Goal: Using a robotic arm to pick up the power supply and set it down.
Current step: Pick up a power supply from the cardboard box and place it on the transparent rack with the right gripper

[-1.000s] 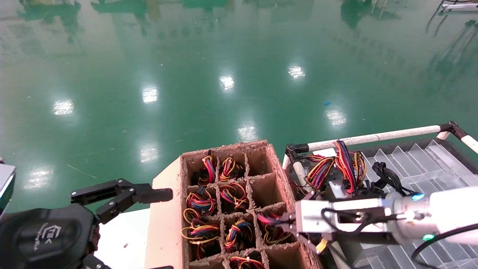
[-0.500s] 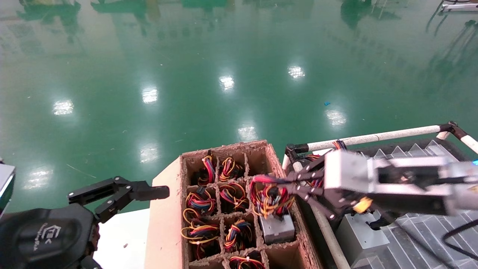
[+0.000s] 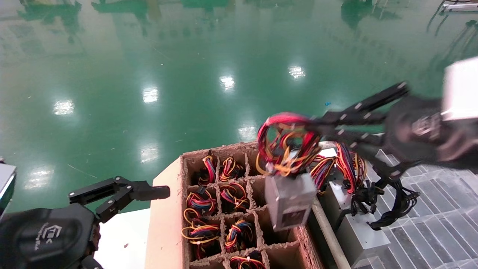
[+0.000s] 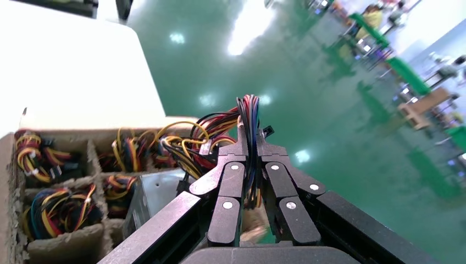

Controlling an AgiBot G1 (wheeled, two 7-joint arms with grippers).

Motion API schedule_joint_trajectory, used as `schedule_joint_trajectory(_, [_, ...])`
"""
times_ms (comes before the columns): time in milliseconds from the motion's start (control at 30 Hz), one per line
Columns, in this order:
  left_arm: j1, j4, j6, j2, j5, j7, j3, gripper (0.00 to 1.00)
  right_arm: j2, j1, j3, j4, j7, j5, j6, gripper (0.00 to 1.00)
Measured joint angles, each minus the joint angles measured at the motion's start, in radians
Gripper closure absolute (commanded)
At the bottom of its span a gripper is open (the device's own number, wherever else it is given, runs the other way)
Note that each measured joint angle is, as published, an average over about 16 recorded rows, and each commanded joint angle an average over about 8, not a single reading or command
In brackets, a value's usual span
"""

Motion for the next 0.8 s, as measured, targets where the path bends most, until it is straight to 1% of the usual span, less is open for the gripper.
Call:
schedule_joint_trajectory(233, [0.0, 0.0, 0.0, 0.0, 0.0, 0.0, 0.0, 0.0, 0.087, 0.069, 0.042, -0.04, 0.006, 0.057, -0.068, 1.0])
schedule_joint_trajectory(433, [0.0, 0.0, 0.0, 0.0, 0.0, 0.0, 0.0, 0.0, 0.178, 0.093, 0.043, -0.075, -0.006, 0.09, -0.115, 1.0])
schedule_joint_trajectory(600, [0.0, 0.0, 0.0, 0.0, 0.0, 0.0, 0.0, 0.0, 0.268, 0.071, 0.016, -0.09, -0.032, 0.128, -0.136, 1.0])
schedule_joint_trajectory(800, [0.0, 0.0, 0.0, 0.0, 0.0, 0.0, 0.0, 0.0, 0.385, 0.008, -0.041, -0.097, -0.08, 0.206, -0.144, 1.0])
